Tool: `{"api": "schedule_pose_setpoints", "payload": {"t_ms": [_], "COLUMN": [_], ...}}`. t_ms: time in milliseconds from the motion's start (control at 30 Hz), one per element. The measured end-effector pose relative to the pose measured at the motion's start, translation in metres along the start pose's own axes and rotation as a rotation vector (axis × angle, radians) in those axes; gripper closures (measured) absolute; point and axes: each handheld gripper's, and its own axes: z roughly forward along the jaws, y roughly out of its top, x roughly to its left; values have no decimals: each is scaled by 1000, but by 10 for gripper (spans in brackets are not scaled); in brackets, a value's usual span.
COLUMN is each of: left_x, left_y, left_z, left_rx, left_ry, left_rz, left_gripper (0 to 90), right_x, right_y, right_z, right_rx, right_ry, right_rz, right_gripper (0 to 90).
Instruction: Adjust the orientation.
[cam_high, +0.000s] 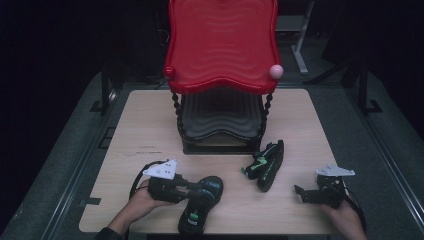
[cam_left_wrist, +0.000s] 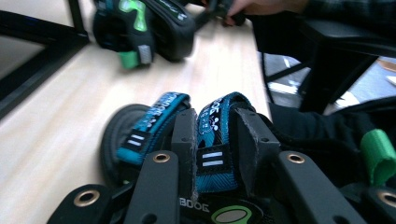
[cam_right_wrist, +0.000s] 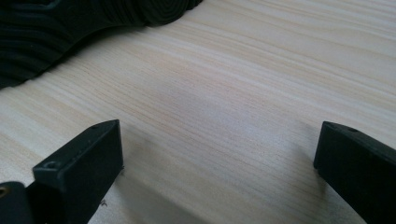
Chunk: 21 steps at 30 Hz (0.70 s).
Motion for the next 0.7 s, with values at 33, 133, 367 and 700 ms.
{"api": "schedule_pose_setpoints", "payload": {"t_ms": [33, 133, 367, 700], "left_x": [2, 8, 35, 34], "left_y": [0, 0, -18, -16], "left_z": [-2, -11, -35, -24], "left_rx": [-4, -23, -52, -21], "left_ry": [20, 88, 194, 193], "left_rz": [0, 0, -95, -97], "left_gripper": [705, 705, 695, 528], "right_x": [0, 0, 0, 0], "right_y": [0, 0, 0, 0], "right_z": [0, 0, 0, 0], "right_rx": [0, 0, 0, 0], "right_ry": [0, 0, 1, 0], "right_rz": [0, 0, 2, 0], "right_gripper": [10, 10, 10, 10]}}
